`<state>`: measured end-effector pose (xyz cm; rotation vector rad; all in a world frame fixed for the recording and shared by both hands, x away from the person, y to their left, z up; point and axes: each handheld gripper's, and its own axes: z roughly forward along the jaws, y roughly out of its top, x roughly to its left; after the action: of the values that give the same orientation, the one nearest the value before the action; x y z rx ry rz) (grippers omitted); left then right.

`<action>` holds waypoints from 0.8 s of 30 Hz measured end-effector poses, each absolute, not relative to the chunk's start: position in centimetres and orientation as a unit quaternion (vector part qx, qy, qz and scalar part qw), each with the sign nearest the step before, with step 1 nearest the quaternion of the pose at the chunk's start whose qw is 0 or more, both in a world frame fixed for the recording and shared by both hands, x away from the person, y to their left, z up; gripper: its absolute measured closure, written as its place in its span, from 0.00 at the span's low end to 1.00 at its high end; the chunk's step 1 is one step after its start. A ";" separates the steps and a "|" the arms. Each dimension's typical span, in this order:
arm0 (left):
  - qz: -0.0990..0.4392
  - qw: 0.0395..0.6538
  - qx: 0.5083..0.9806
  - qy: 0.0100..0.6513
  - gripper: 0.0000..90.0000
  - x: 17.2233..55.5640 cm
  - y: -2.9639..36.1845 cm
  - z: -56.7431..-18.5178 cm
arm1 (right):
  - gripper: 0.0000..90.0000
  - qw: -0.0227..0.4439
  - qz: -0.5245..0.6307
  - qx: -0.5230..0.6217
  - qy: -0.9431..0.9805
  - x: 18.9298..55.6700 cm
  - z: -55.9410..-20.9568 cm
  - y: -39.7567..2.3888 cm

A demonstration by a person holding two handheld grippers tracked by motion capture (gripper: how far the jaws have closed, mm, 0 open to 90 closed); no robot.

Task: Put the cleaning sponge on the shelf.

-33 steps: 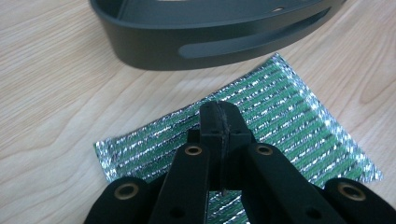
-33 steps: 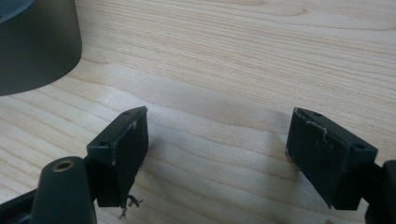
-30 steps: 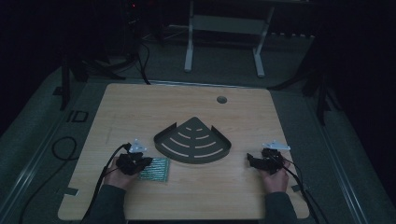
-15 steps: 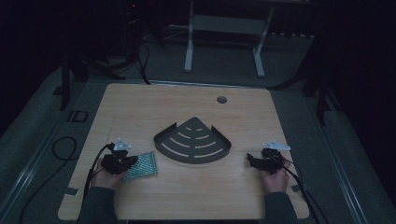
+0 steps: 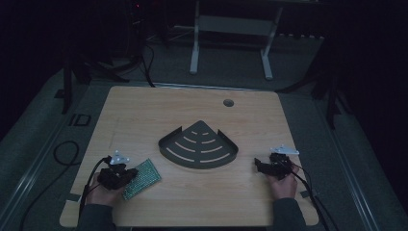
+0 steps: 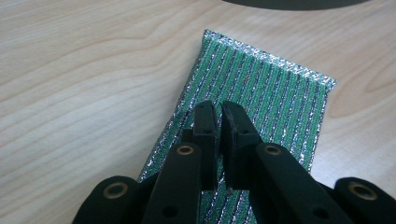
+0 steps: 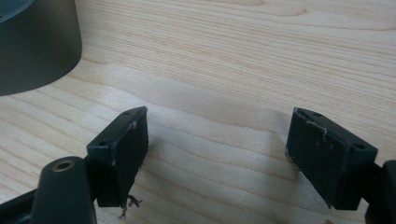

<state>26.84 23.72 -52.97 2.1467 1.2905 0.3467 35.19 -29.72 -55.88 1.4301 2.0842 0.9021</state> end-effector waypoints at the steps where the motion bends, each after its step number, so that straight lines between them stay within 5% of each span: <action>1: 0.129 0.302 0.810 0.485 0.95 26.7 23.6 -53.0 | 0.23 0.227 0.327 0.519 0.756 35.2 -55.9 -29.7; 24: 0.138 0.299 0.827 0.456 1.00 28.6 19.9 -53.0 | 0.23 0.227 0.327 0.519 0.756 35.2 -55.9 -29.7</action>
<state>28.63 19.95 -53.00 2.1965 1.2099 0.3654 35.19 -29.72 -55.88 1.4295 2.0844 0.9023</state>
